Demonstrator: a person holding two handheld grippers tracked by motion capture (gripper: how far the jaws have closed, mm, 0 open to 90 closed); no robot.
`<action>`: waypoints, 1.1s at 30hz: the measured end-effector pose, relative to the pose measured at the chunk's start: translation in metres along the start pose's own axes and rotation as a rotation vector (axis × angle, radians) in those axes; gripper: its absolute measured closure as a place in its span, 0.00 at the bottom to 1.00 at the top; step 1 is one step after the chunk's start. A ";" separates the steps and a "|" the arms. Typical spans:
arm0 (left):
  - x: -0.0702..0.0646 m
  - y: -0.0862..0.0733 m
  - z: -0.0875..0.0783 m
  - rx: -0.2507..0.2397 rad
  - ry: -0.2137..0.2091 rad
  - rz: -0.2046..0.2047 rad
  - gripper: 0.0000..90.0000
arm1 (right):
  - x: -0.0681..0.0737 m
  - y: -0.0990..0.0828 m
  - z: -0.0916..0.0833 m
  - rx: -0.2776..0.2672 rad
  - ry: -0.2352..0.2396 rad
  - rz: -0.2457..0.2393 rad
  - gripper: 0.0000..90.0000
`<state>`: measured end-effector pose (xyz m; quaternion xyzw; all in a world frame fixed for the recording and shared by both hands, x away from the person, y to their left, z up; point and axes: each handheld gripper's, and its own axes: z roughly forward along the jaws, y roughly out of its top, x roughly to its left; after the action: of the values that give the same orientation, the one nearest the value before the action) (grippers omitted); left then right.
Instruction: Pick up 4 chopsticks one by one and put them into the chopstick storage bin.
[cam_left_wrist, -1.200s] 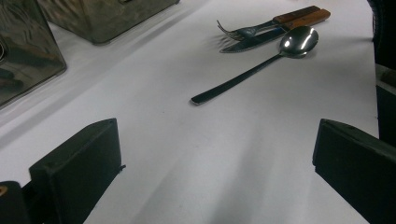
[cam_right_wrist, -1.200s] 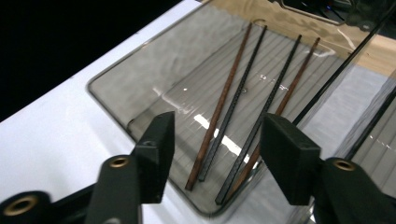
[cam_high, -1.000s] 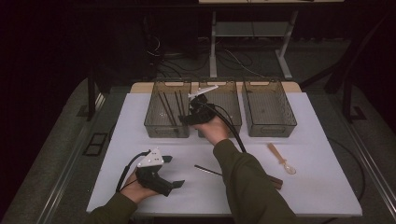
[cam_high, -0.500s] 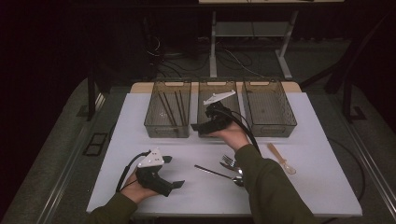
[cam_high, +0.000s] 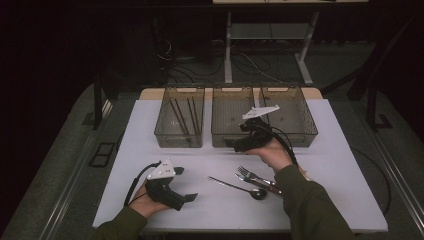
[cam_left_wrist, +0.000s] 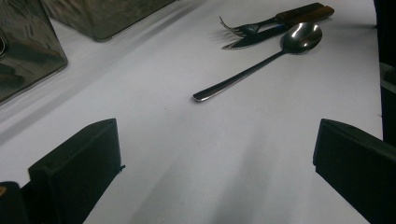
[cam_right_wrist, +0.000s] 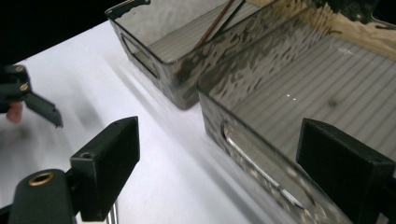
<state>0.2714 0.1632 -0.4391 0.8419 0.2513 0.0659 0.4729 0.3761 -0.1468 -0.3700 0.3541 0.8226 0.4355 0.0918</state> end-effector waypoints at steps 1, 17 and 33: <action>0.000 0.000 0.000 0.004 0.000 0.005 0.00 | -0.001 -0.003 -0.003 -0.004 0.000 -0.002 0.14; 0.001 0.000 -0.001 0.007 0.012 0.004 0.00 | -0.013 -0.051 -0.051 -0.010 -0.018 0.004 0.15; 0.001 0.001 -0.001 0.002 0.024 0.004 0.00 | -0.041 -0.090 -0.087 0.012 -0.106 0.064 0.15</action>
<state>0.2725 0.1644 -0.4381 0.8420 0.2556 0.0767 0.4689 0.3209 -0.2643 -0.3942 0.4035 0.8072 0.4140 0.1191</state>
